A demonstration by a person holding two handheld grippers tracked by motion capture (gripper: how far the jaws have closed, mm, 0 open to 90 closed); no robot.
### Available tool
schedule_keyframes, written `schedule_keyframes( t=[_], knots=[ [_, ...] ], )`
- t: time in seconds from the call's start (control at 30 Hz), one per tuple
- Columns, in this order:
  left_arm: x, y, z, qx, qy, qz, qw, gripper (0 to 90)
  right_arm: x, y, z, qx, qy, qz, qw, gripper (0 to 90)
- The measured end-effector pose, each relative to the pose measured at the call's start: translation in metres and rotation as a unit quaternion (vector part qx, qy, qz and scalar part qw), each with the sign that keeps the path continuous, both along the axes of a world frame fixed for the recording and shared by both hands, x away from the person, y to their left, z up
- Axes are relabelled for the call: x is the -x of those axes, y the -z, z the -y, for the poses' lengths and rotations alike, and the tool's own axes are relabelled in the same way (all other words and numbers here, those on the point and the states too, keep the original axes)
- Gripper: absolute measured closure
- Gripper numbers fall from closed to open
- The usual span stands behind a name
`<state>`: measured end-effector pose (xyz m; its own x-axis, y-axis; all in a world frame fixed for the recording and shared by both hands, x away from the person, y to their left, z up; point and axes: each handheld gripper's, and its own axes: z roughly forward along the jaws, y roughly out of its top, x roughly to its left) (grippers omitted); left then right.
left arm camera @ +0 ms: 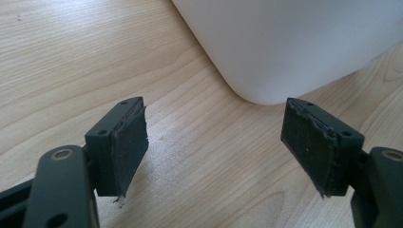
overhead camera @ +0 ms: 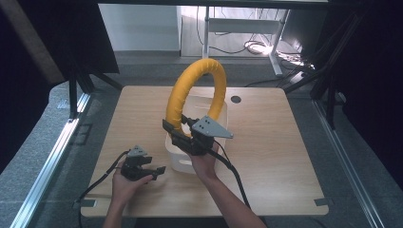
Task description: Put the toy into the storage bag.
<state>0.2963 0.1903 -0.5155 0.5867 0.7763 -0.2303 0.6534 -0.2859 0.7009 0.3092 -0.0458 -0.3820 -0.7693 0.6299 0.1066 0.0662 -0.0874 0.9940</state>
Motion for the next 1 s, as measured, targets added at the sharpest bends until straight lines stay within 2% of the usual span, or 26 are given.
schedule_keyframes(
  t=[0.27,0.8,0.9,1.0],
  knots=[
    [0.000,0.000,0.000,0.001,0.001,-0.001,1.0000,24.1,0.000,0.011,-0.003,-0.001,0.004,-0.016,0.9999,50.5],
    [0.000,0.001,0.001,0.000,0.001,-0.001,1.0000,24.1,0.005,0.026,-0.007,0.006,0.012,-0.027,0.9996,50.1],
    [0.000,0.001,0.001,-0.001,0.001,-0.001,1.0000,24.1,0.006,0.027,-0.008,0.005,0.014,-0.040,0.9991,49.8],
    [0.000,0.001,0.001,0.000,0.002,-0.001,1.0000,24.1,0.007,0.026,-0.007,0.017,0.027,-0.047,0.9984,47.8]
  ],
)
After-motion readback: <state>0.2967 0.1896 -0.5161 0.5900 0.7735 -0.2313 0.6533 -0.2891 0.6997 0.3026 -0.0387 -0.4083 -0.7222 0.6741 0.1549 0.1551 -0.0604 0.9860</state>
